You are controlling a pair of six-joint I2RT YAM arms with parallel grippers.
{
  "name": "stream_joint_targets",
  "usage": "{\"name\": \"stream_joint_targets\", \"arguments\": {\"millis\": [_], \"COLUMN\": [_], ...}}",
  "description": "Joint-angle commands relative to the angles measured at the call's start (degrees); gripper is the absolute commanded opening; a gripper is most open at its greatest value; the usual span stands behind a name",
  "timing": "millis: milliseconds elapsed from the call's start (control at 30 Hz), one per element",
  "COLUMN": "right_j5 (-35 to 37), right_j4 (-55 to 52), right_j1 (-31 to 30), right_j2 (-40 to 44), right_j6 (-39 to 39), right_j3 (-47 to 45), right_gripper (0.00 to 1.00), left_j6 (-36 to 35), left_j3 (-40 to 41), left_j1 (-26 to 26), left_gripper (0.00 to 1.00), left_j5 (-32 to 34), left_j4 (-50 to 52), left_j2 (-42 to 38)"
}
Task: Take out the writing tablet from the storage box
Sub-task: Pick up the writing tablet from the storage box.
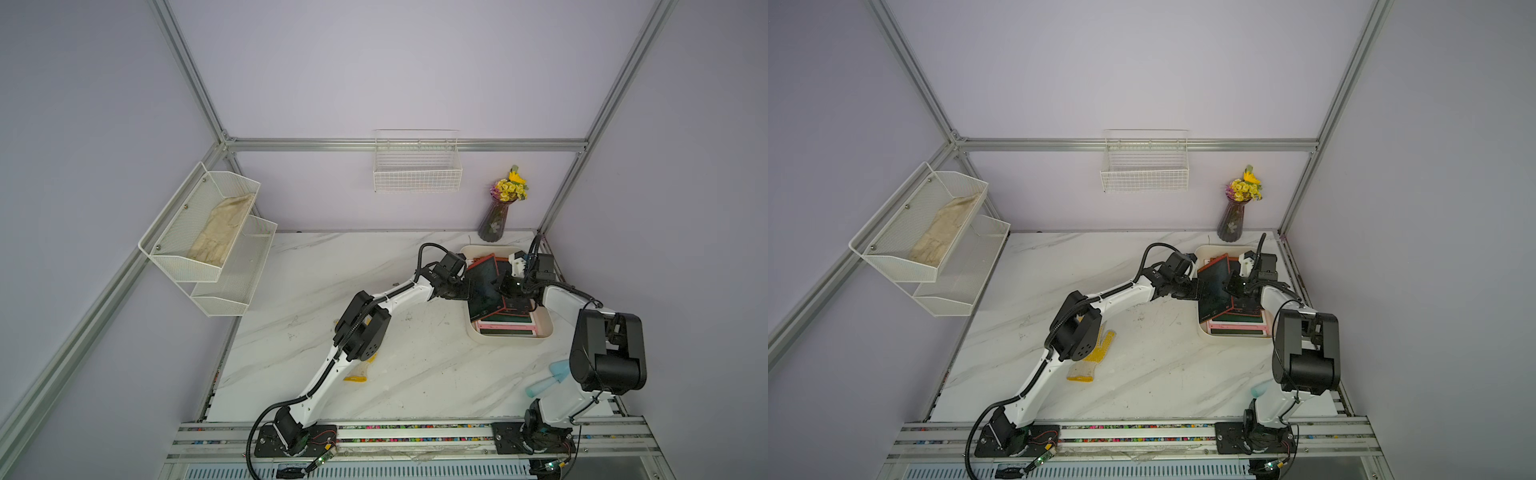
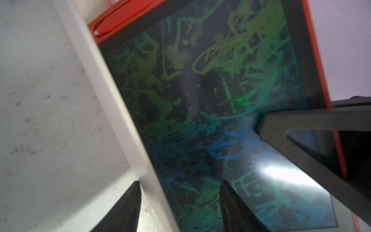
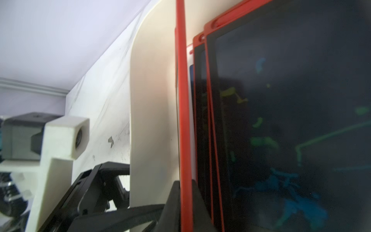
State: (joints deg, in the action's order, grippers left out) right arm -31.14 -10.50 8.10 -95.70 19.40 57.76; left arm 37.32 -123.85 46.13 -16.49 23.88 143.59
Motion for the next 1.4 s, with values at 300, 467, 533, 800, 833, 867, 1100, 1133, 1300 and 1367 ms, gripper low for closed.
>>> {"name": "stream_joint_targets", "arguments": {"millis": [300,467,533,800,833,867,1100,1133,1300,1367], "right_j5": [-0.4,-1.0,-1.7,-0.7,-0.7,-0.7,-1.9,-1.7,-0.8,-1.2], "right_j4": [-0.8,-0.5,-0.5,-1.2,-1.2,-1.3,-2.1,-2.2,-2.7,-1.7], "right_j1": [-0.5,-0.3,-0.3,-0.3,-0.3,-0.3,-0.3,-0.3,-2.8,-3.8], "right_j2": [0.5,3.5,4.9,9.0,9.4,9.9,14.6,15.3,16.6,16.8], "right_j6": [0.4,2.4,3.2,5.6,5.7,6.1,8.5,9.1,10.6,12.2], "right_j3": [2.6,3.4,3.8,5.9,6.1,6.3,9.0,9.4,12.2,12.6], "right_gripper": [0.0,0.0,0.0,0.0,0.0,0.0,0.0,0.0,0.0,0.0], "left_j6": [-3.4,-5.1,-5.4,-6.2,-6.2,-6.2,-7.2,-7.5,-9.8,-10.1], "left_j3": [4.0,8.7,10.4,14.6,14.7,14.9,17.3,18.0,24.4,28.0], "left_j1": [-0.4,-2.3,-2.5,-2.7,-2.7,-2.7,-3.5,-3.8,-5.6,-6.7], "left_gripper": [0.74,0.76,0.75,0.73,0.72,0.72,0.7,0.7,0.71,0.71], "left_j5": [3.0,3.1,3.8,5.9,5.9,5.9,6.7,7.1,10.1,11.3], "left_j4": [-1.2,-1.2,-1.3,-1.8,-1.7,-1.8,-1.1,-0.7,-0.2,-0.1], "left_j2": [-8.6,-13.2,-15.1,-20.0,-20.2,-20.5,-24.0,-25.0,-31.9,-35.3]}}
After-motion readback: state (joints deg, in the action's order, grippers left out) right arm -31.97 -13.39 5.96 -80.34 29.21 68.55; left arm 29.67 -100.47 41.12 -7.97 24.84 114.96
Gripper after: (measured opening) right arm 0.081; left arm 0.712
